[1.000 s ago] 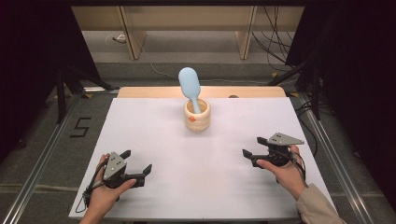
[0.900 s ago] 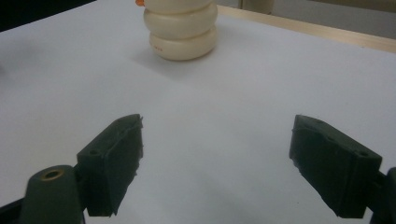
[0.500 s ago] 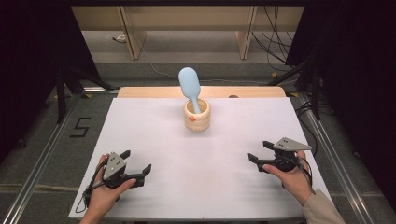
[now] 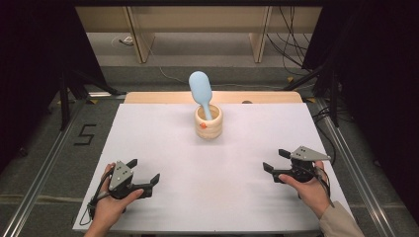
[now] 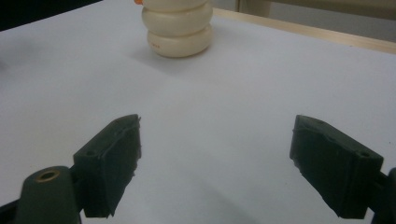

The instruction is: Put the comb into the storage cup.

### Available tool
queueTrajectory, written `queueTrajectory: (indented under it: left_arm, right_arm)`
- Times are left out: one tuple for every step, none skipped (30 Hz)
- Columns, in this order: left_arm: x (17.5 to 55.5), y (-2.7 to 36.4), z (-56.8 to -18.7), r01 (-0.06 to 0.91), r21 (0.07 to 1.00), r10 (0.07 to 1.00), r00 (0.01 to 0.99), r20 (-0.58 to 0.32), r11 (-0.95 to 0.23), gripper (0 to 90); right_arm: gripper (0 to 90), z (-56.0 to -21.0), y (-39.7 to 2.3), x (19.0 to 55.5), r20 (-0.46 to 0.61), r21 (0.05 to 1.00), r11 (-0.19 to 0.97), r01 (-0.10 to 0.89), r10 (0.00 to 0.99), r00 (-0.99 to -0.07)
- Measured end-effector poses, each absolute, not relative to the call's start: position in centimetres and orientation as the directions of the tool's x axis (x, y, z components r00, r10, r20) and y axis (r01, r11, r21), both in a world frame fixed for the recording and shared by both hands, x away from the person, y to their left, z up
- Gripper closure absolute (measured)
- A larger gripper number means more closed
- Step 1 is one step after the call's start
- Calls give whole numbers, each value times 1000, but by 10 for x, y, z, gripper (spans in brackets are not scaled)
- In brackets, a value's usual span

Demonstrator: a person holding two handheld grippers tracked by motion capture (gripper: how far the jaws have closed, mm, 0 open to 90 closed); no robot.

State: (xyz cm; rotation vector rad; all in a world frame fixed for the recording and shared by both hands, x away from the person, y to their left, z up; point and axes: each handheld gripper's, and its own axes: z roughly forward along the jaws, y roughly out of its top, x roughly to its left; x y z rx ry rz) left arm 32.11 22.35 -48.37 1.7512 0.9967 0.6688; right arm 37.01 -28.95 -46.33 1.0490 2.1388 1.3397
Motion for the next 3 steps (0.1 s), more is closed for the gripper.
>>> queueTrajectory:
  left_arm:
    - [321, 223, -484, 322, 928, 858, 513, -3, -189, 55]
    - [321, 223, -484, 323, 927, 858, 513, -4, -189, 55]
    - [321, 223, -484, 323, 927, 858, 513, -4, -189, 55]
  right_arm:
    - [169, -463, -290, 370, 49, 890, 256, 377, 769, -638]
    - [168, -463, -290, 370, 47, 891, 257, 375, 768, -639]
    - [168, -463, -290, 370, 44, 893, 258, 369, 766, -641]
